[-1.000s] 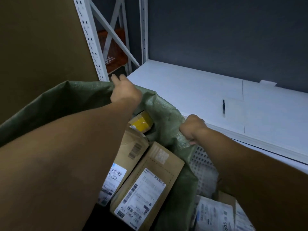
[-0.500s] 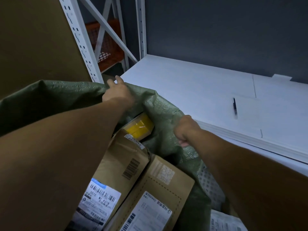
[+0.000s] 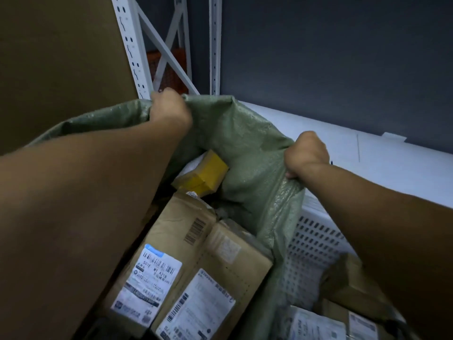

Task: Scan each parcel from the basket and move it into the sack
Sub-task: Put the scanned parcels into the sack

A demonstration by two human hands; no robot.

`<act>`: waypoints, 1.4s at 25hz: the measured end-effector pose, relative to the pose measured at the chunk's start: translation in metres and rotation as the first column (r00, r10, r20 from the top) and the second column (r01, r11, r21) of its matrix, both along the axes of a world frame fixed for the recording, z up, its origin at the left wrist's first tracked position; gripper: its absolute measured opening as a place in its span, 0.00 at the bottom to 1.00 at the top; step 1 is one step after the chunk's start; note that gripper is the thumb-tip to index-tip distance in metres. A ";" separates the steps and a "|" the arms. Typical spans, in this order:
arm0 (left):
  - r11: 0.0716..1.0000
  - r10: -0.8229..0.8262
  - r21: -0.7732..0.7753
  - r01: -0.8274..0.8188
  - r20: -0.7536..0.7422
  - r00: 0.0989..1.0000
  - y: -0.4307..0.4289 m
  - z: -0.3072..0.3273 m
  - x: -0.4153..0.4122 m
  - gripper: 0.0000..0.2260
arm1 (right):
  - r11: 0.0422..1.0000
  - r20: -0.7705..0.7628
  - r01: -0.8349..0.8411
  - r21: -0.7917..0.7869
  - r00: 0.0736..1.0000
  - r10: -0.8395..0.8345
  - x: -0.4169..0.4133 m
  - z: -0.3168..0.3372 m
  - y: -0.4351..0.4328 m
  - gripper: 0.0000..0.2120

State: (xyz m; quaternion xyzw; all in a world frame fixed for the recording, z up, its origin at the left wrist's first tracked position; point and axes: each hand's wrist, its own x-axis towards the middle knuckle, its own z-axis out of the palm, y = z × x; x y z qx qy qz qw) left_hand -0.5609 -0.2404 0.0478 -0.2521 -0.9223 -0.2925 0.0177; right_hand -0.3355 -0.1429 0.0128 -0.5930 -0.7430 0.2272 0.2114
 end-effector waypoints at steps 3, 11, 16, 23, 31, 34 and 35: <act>0.997 0.046 0.058 -0.046 -0.001 0.999 -0.014 0.046 -0.011 0.19 | 0.995 0.044 -0.014 0.098 0.999 0.010 0.006 0.041 -0.010 0.05; 0.998 0.061 -0.012 -0.061 -0.032 0.998 -0.046 0.040 -0.018 0.23 | 0.988 0.181 -0.063 0.139 0.983 0.037 -0.004 0.053 -0.040 0.04; 1.000 -0.001 -0.023 0.002 0.044 0.999 -0.040 0.000 -0.008 0.23 | 0.997 0.236 -0.080 0.017 0.969 0.074 -0.010 0.009 -0.039 0.04; 0.997 -0.074 0.025 0.073 0.071 0.995 -0.046 -0.012 0.017 0.32 | 0.990 0.206 -0.104 -0.099 0.971 0.122 0.002 0.006 -0.045 0.02; 0.993 -0.112 0.039 0.109 0.115 0.987 -0.075 -0.016 0.068 0.24 | 0.967 0.209 -0.118 -0.228 0.964 0.166 0.028 0.008 -0.092 0.06; 0.994 -0.106 -0.018 0.111 0.183 0.977 -0.090 -0.013 0.089 0.22 | 0.967 0.185 -0.148 -0.206 0.965 0.187 0.043 0.024 -0.108 0.06; 0.993 -0.103 -0.039 0.114 0.203 0.974 -0.094 -0.011 0.095 0.22 | 0.967 0.177 -0.158 -0.198 0.965 0.194 0.048 0.030 -0.113 0.08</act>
